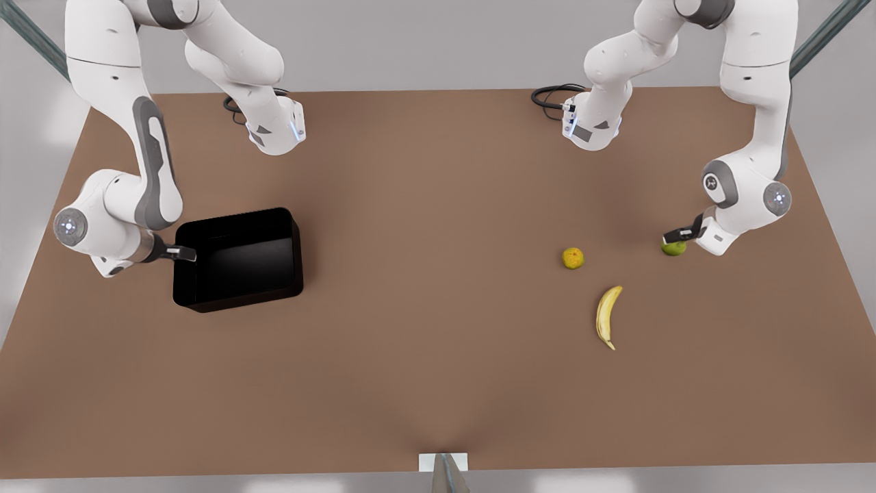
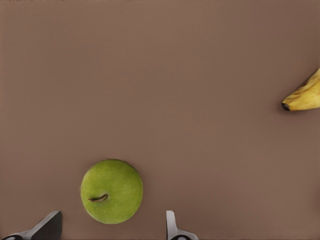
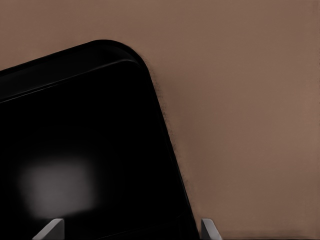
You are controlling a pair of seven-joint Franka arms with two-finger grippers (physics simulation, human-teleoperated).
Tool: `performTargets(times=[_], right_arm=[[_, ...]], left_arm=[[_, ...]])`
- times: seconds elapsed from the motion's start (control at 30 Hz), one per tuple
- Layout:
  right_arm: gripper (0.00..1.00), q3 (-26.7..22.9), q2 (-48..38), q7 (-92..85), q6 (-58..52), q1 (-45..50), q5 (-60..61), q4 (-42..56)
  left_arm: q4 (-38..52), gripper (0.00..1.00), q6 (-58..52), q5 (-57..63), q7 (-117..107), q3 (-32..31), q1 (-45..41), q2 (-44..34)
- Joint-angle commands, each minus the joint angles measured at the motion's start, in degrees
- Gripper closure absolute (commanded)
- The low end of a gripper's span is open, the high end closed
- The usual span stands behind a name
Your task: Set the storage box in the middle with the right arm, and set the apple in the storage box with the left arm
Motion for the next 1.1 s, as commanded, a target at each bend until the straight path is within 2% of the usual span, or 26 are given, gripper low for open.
performTargets(times=[0.0, 0.13, 0.43, 0.5, 0.53, 1.07], right_arm=[[0.00, 0.00, 0.28, 0.00, 0.20, 0.13, -0.11, 0.02], [0.00, 0.00, 3.62, 0.00, 7.67, -0.75, -0.63, -2.18], [0.00, 0.00, 6.70, -3.08, 9.96, -2.50, -3.01, -3.59], [0.64, 0.18, 7.14, -3.08, 10.05, -2.77, -3.01, -3.41], [0.79, 0.26, 7.23, -3.08, 10.13, -2.77, -3.01, -3.41], [0.79, 0.88, 7.67, -2.73, 9.43, -3.12, -3.01, -2.18]], left_arm=[[0.00, 0.00, 0.00, -0.02, 0.00, 0.00, 0.14, 0.15], [0.26, 0.00, 2.11, -0.37, 0.00, 0.00, 0.58, 2.79], [1.14, 0.00, 3.87, -0.64, 0.00, 0.00, 0.75, 6.57], [1.23, 0.00, 4.66, -0.64, 0.00, 0.00, 0.75, 7.27], [1.58, 0.00, 4.66, -0.72, 0.00, 0.00, 0.84, 7.71], [3.16, 0.00, 4.66, -0.72, 0.00, 0.00, 0.84, 10.17]])
